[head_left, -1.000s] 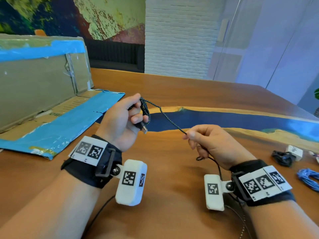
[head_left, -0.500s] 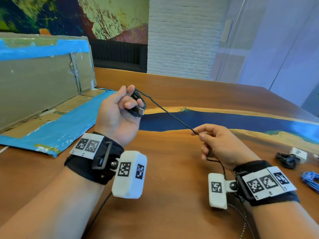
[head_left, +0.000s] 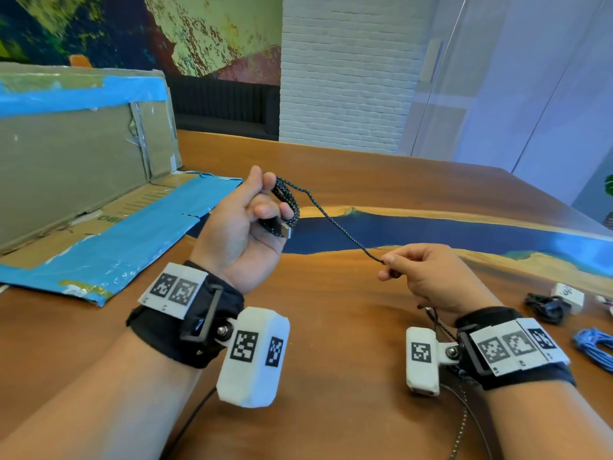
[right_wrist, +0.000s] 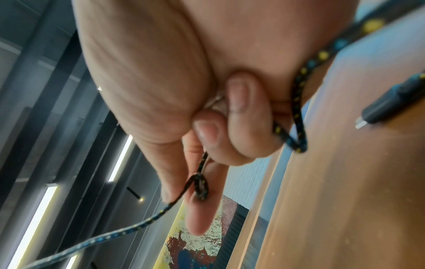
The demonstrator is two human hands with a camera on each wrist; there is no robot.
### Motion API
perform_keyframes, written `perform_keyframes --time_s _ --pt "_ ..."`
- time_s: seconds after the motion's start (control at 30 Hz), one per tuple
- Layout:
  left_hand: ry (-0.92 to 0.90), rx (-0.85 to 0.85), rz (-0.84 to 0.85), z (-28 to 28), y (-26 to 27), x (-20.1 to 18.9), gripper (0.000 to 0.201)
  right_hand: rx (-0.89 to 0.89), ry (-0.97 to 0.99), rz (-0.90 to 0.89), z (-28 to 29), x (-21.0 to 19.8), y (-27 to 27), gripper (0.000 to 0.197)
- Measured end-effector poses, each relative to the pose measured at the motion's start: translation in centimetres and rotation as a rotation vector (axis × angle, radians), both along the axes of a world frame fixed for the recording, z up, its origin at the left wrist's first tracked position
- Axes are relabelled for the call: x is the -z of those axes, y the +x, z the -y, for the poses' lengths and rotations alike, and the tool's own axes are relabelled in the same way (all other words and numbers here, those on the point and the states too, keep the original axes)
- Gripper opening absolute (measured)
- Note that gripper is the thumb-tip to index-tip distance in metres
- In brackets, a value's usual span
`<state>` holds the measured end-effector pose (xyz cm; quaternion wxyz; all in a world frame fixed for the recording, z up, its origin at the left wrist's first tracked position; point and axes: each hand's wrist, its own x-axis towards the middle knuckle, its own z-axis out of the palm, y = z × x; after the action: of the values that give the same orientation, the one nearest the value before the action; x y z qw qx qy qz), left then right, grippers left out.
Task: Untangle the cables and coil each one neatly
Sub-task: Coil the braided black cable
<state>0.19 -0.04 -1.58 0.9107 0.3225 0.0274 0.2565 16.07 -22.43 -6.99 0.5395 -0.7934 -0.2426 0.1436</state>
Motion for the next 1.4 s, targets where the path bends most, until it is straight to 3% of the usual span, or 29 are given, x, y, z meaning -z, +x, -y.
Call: perform_keyframes --time_s 0.1,0.2,0.3,0.47,0.53,0.63,0.77,0.9,0.97,1.1,1.3,1.37,1.4 --pt "-0.119 -0.144 0.007 -1.4 0.2 -0.3 0.035 -0.086 0.147 -0.118 0.2 0.1 0.0 0.006" --pt "-0.239 -0.252 0.047 -3.4 0.1 -0.4 0.028 -0.077 0.220 -0.132 0.2 0.3 0.0 0.017" --pt "-0.306 -0.293 0.099 -5.6 -0.1 -0.2 0.023 -0.078 0.219 -0.119 0.0 -0.1 -0.5 0.011" --pt "-0.339 -0.371 0.130 -7.4 -0.3 -0.2 0.024 -0.188 -0.021 0.043 -0.4 -0.5 -1.3 0.038" --pt "-0.335 -0.375 0.135 -7.4 -0.3 -0.1 0.022 -0.255 -0.103 0.020 -0.8 -0.6 -1.5 0.043" --pt "-0.253 -0.380 0.063 -7.2 -0.2 -0.1 0.021 -0.294 -0.232 -0.026 -1.2 -1.1 -1.2 0.044" --pt "-0.117 -0.335 -0.057 -6.6 0.1 0.4 0.024 -0.164 -0.366 0.222 -1.6 -2.0 0.7 0.020" --pt "0.013 -0.256 -0.161 -4.6 0.7 0.7 0.024 0.049 -0.104 0.250 -2.2 -5.0 1.9 0.018" --pt "0.087 -0.252 -0.205 -3.6 0.8 0.7 0.025 0.063 0.089 0.244 -3.1 -7.3 0.9 0.016" --pt "0.285 -0.308 -0.255 -1.9 0.6 0.4 0.027 -0.161 0.325 -0.014 -6.3 -9.1 -4.8 0.018" --pt "0.497 -0.362 -0.247 -1.8 0.4 0.6 0.026 -0.523 0.120 -0.336 -8.5 -5.5 -11.6 0.056" --pt "0.524 -0.365 -0.240 -2.0 0.2 0.5 0.026 -0.578 0.156 -0.396 -8.2 -5.7 -12.0 0.054" --pt "0.528 -0.350 -0.234 -2.2 0.1 0.4 0.026 -0.564 0.188 -0.388 -8.1 -6.0 -11.9 0.044"
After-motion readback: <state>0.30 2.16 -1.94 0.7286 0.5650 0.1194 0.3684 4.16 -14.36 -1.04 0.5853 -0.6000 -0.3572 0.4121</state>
